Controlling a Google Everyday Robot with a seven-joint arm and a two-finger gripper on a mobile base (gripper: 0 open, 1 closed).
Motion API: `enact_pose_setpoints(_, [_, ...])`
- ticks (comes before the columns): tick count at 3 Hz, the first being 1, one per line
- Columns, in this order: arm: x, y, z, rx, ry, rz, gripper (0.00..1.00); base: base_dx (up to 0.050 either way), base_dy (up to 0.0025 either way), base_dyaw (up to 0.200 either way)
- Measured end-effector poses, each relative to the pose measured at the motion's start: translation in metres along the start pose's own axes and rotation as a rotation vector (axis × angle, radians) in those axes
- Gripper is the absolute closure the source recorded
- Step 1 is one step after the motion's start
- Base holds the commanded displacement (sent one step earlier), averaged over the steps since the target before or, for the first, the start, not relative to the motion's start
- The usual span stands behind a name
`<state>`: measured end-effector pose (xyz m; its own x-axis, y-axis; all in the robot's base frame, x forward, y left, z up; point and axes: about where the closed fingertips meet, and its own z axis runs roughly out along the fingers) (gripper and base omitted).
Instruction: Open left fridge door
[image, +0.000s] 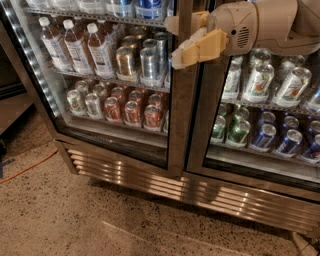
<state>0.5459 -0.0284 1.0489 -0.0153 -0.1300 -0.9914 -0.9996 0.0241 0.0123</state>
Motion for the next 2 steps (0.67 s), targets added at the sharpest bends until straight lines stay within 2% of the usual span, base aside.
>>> enact_pose_setpoints(1, [0.0, 0.0, 0.0, 0.0, 0.0, 0.0, 0.19, 0.0, 0.0, 0.0])
enact_pose_setpoints(2, [0.0, 0.0, 0.0001, 0.0, 0.0, 0.0, 1.0, 0.0, 0.0, 0.0])
